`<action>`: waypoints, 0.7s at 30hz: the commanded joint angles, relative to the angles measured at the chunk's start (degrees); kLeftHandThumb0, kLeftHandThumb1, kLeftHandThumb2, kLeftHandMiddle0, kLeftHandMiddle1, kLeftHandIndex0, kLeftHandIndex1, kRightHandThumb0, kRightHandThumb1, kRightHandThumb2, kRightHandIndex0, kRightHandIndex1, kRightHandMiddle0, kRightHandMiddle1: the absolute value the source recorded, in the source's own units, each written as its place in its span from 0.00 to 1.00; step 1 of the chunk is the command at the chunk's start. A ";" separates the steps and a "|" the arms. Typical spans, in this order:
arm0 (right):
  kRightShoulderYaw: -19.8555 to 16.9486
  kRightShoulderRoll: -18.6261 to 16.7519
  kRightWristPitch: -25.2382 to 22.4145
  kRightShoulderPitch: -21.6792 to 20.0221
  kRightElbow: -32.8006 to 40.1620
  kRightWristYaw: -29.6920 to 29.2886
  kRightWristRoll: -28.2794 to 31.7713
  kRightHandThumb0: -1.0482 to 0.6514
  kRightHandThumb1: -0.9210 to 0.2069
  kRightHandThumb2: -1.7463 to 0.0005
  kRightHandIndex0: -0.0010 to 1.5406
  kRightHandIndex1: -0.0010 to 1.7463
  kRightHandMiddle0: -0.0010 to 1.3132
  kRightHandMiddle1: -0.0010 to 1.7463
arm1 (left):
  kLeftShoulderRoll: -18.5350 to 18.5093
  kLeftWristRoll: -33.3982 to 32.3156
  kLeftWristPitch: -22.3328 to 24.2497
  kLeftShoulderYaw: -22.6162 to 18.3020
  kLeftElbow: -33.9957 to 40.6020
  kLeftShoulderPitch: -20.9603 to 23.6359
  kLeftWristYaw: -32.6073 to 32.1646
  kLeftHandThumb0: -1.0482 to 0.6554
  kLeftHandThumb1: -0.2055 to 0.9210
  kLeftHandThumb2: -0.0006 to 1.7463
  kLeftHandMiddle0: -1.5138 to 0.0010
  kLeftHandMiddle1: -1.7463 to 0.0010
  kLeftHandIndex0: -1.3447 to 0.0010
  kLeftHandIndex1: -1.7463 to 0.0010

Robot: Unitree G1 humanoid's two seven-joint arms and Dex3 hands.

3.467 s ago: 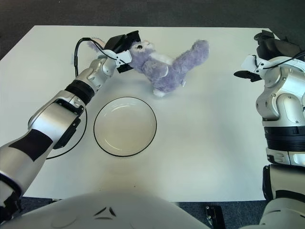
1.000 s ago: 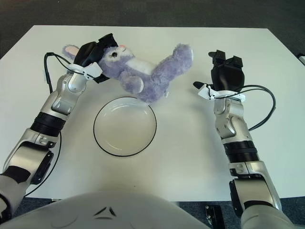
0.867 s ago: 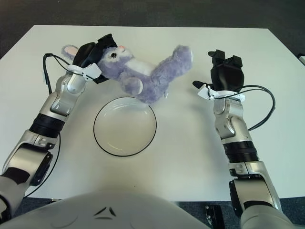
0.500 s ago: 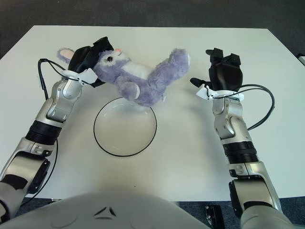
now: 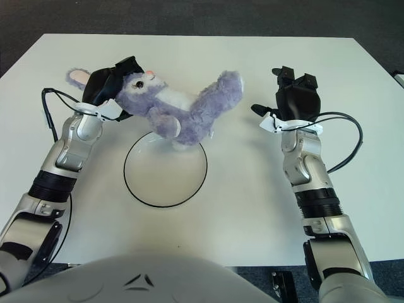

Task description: Put the doll into the plate.

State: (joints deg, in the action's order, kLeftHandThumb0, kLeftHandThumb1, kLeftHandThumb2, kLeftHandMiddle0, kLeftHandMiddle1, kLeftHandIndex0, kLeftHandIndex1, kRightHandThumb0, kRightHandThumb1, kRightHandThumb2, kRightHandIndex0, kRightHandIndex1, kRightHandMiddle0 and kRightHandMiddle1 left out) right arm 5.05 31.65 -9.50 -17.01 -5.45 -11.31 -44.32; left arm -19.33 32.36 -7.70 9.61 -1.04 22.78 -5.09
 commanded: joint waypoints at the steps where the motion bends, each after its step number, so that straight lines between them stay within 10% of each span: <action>1: 0.06 0.72 -0.35 0.12 0.67 0.30 -0.84 0.24 0.10 0.69 0.02 0.72 0.00 0.41 | -0.18 0.07 -0.46 -0.93 2.27 -1.80 -0.70 0.61 0.10 0.94 0.41 0.00 0.31 0.24; 14: 0.04 0.96 -0.82 -0.18 0.35 1.05 -1.05 0.24 0.10 0.69 0.03 0.69 0.00 0.39 | 0.49 -1.23 -0.52 -2.49 8.04 -7.43 -0.20 0.61 0.02 0.99 0.39 0.00 0.26 0.24; 19: 0.21 1.07 -1.15 -0.30 0.13 1.15 -1.21 0.24 0.10 0.69 0.03 0.69 0.00 0.39 | 0.65 -1.89 -0.68 -2.88 9.51 -8.75 0.19 0.61 0.13 0.98 0.48 0.00 0.41 0.05; 21: 0.29 1.11 -1.23 -0.33 0.08 1.10 -1.31 0.24 0.10 0.69 0.02 0.69 0.00 0.39 | 0.63 -2.23 -0.94 -3.08 10.20 -9.51 0.31 0.61 0.11 0.95 0.44 0.00 0.33 0.18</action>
State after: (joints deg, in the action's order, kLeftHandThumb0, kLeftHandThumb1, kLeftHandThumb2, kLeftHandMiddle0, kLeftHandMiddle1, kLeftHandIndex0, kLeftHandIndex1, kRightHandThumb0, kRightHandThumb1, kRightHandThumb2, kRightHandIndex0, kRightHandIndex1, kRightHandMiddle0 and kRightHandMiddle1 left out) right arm 5.08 32.02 -10.40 -17.03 -5.38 -10.62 -44.78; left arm -18.65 31.14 -7.88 7.71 7.28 14.36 -4.92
